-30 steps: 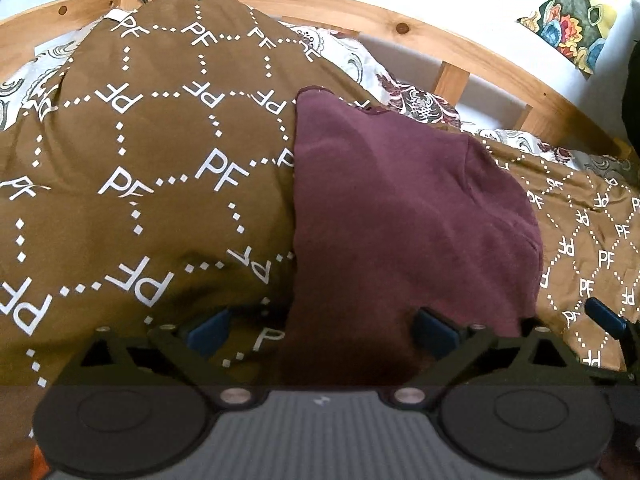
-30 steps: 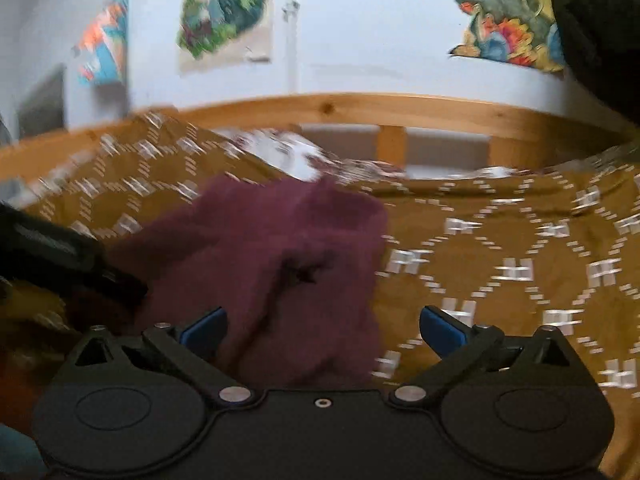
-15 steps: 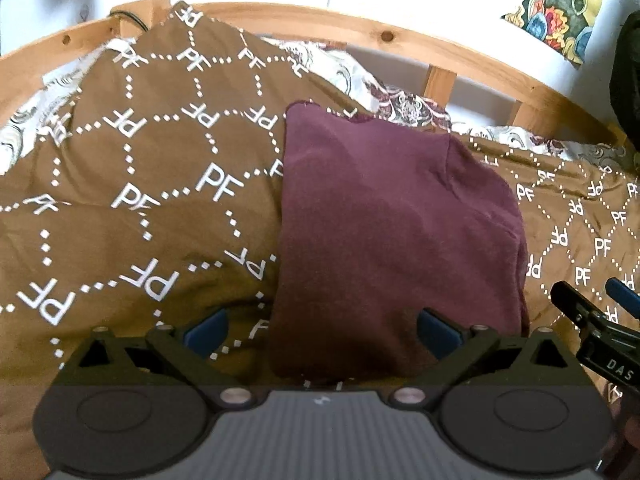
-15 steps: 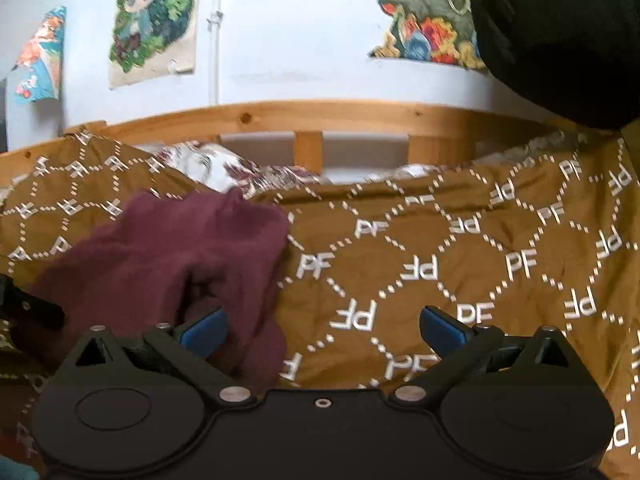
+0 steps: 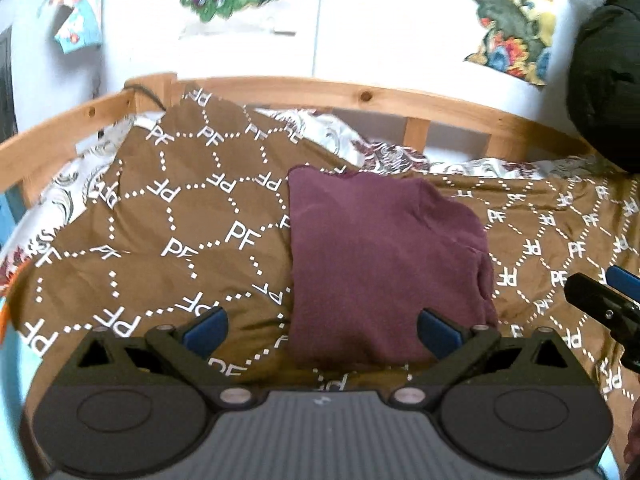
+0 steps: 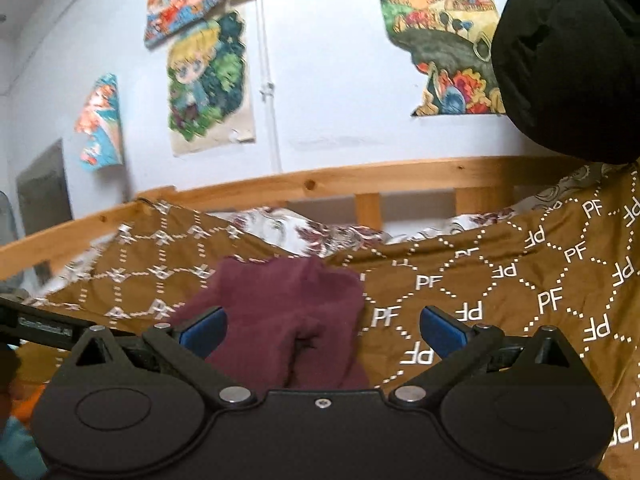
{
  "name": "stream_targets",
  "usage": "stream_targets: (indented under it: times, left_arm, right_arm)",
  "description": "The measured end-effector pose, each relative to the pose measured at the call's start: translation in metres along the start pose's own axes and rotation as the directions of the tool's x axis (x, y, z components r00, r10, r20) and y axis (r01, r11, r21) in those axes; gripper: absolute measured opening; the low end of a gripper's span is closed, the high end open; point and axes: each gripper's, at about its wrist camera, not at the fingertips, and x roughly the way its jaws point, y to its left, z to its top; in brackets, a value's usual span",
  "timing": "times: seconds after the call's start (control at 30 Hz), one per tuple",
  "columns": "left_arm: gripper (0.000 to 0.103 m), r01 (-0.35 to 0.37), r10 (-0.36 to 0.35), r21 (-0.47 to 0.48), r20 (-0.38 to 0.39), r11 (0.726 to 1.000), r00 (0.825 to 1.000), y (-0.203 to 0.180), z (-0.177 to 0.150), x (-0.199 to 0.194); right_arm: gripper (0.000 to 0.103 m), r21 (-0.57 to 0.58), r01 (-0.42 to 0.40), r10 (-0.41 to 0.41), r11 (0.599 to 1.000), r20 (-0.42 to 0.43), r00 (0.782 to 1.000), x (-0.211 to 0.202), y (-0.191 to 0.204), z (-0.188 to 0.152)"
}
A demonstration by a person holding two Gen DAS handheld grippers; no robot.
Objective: Fold small clothes
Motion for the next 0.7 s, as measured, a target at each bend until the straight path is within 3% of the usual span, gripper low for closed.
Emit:
stream_targets:
  times: [0.17,0.7]
  left_arm:
    - [0.102,0.017,-0.018,0.058,0.009,0.998,1.000,0.003,-0.016,-0.019]
    - [0.102,0.060,-0.060,0.051,-0.016,0.997,0.998,0.013,-0.039,-0.030]
  right_arm:
    - [0.102,0.025,-0.013,0.013,1.000,-0.015,1.000,-0.026,0.009,-0.004]
    - [0.102,0.157,0.075,-0.068,0.985,-0.049,0.996,-0.082,-0.003,-0.027]
